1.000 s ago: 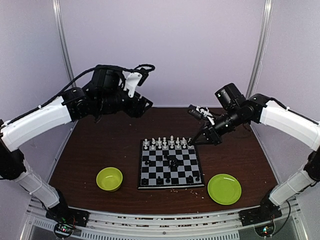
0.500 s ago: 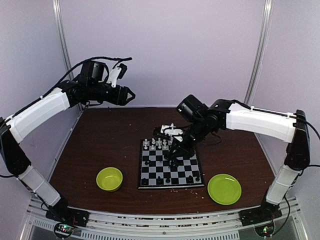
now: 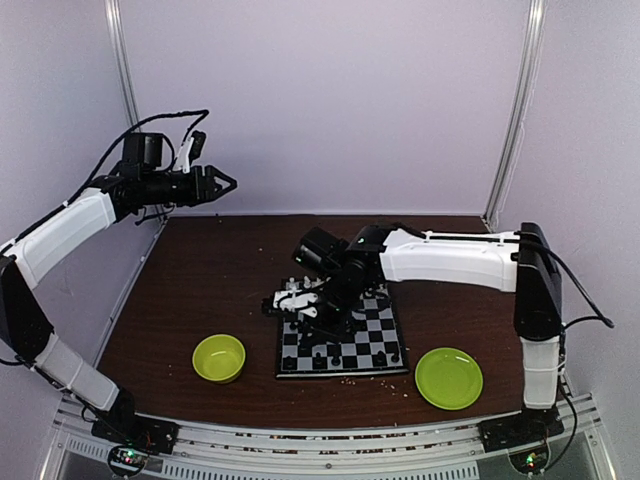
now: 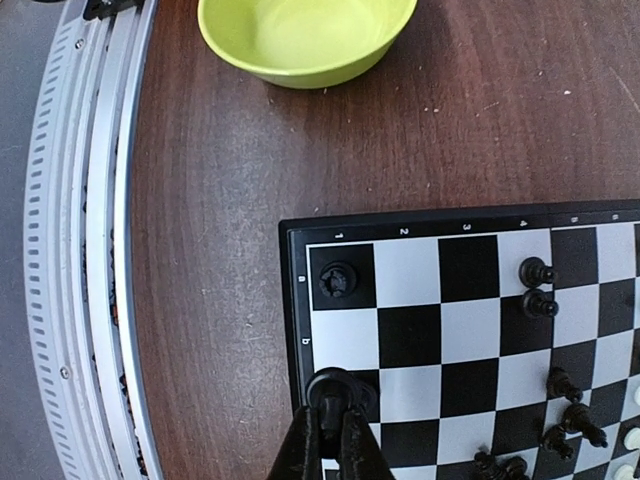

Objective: Set up the chess pieces on the board
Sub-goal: Place the knight at g8.

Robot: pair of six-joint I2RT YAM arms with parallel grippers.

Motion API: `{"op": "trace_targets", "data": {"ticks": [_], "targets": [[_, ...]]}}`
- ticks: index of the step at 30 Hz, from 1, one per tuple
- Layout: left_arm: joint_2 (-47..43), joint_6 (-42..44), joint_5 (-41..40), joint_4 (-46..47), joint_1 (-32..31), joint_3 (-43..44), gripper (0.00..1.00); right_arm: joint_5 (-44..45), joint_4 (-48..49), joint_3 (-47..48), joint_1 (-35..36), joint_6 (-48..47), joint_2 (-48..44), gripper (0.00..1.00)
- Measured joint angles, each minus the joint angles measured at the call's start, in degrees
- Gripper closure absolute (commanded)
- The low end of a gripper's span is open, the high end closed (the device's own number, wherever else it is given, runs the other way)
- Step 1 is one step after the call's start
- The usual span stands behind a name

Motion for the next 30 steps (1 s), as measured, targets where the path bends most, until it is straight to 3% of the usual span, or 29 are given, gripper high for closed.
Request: {"op": "trace_targets", "data": {"ticks": [30], "targets": [[-2.69, 0.66, 1.38, 0.74, -0.44, -0.04, 0.44, 2.75, -3.08, 4.63, 2.12, 0.37, 9.46, 0.96]]}}
